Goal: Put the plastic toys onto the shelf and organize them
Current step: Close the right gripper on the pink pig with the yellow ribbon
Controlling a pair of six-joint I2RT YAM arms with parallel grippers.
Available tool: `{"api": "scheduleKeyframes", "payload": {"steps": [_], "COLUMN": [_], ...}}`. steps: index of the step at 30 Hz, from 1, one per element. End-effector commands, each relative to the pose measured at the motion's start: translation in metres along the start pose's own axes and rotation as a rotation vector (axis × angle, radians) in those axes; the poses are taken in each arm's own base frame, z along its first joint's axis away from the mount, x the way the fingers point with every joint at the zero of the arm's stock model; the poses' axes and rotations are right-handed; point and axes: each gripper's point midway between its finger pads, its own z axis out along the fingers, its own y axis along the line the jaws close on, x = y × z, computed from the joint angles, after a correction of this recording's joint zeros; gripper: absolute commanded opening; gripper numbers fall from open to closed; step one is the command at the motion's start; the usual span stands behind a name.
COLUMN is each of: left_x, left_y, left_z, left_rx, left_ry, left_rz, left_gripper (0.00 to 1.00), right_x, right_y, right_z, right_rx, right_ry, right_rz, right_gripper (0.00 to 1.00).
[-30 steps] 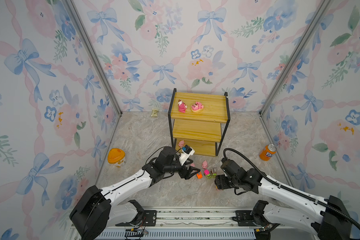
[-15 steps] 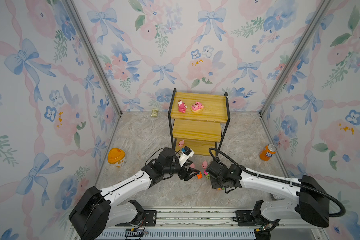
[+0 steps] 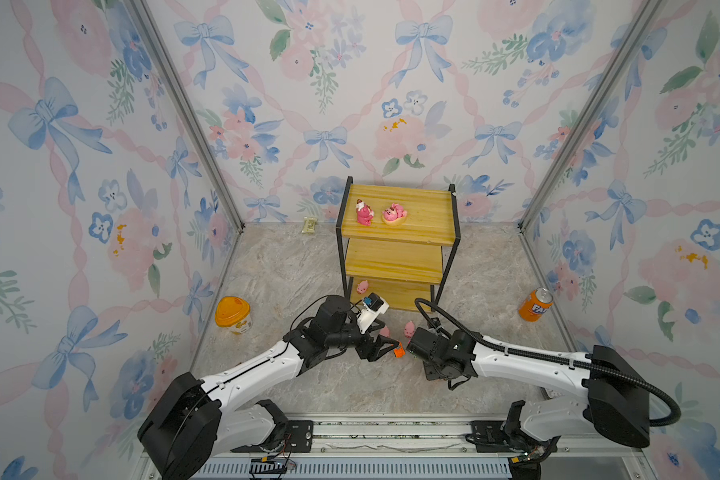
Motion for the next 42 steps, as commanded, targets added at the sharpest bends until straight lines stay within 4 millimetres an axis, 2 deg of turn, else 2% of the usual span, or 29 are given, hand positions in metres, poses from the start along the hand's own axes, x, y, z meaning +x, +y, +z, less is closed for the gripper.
{"api": "scheduleKeyframes", "payload": {"steps": [1,7,11,15,19,24,33,36,42], "left_x": [0.003,0.004,0.005,0.005,0.005,0.006,0.007,0.008,0.008], "left_y": [0.002,0.006,0.008,0.010,0.010,0.011,0.013,0.014,0.014], "left_z": [-0.002,-0.005,-0.005,-0.003,-0.002,0.000,0.002,0.002,0.001], "left_rx": [-0.006,-0.022,-0.026,-0.028,-0.027,-0.026,-0.026,-0.027,-0.027], "left_ry": [0.001,-0.003,-0.001,0.002,0.004,0.010,0.016,0.020,0.017], "left_rz": [0.015,0.010,0.004,0.001,-0.002,-0.008,-0.007,-0.008,-0.006], "left_gripper": [0.77,0.77,0.77,0.77,0.77,0.76,0.77,0.76,0.76], "right_x": [0.001,0.007,0.010,0.018,0.027,0.031,0.018,0.017,0.019], "right_y": [-0.004,-0.006,-0.008,-0.006,0.000,0.003,0.000,-0.001,-0.003], "right_z": [-0.001,0.004,0.004,0.006,0.010,0.012,-0.001,-0.004,-0.005], "right_rx": [0.041,0.062,0.064,0.041,0.007,0.003,0.025,0.020,0.030], "right_ry": [0.001,0.033,0.041,0.079,0.118,0.144,0.075,0.066,0.091], "right_rz": [0.006,-0.018,-0.047,-0.120,-0.197,-0.234,-0.179,-0.159,-0.121], "right_gripper": [0.53,0.50,0.44,0.38,0.37,0.41,0.59,0.59,0.50]}}
